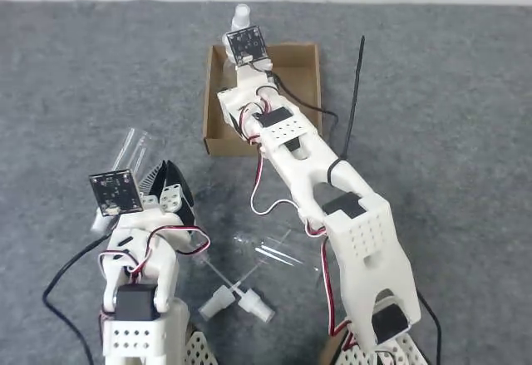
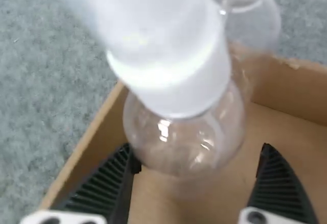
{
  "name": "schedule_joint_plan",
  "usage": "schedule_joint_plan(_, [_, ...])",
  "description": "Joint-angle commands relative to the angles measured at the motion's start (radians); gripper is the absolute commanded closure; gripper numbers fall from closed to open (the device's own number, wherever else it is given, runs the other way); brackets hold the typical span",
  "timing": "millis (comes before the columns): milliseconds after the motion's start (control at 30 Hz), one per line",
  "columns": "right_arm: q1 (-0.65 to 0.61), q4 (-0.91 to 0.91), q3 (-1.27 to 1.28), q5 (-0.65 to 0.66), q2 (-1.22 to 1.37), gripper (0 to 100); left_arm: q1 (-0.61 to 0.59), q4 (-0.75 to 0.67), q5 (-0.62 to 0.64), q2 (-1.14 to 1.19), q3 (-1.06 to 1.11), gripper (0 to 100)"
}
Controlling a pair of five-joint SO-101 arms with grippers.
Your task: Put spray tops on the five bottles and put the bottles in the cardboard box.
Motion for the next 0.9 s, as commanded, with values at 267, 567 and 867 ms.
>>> schedule_joint_plan(267, [0.015,0.211,-0.031,-0.009,-0.174,70.3,-0.008,-0.006,-0.008,-0.014,-0.012,99])
schedule_joint_plan(567, [0.016,0.358,-0.031,-0.006,-0.254,70.3,-0.008,-0.006,-0.008,-0.014,-0.012,99])
schedule_joint_plan(867, [0.016,0.549,-0.031,-0.005,-0.367,70.3,-0.008,-0.006,-0.008,-0.014,-0.012,99])
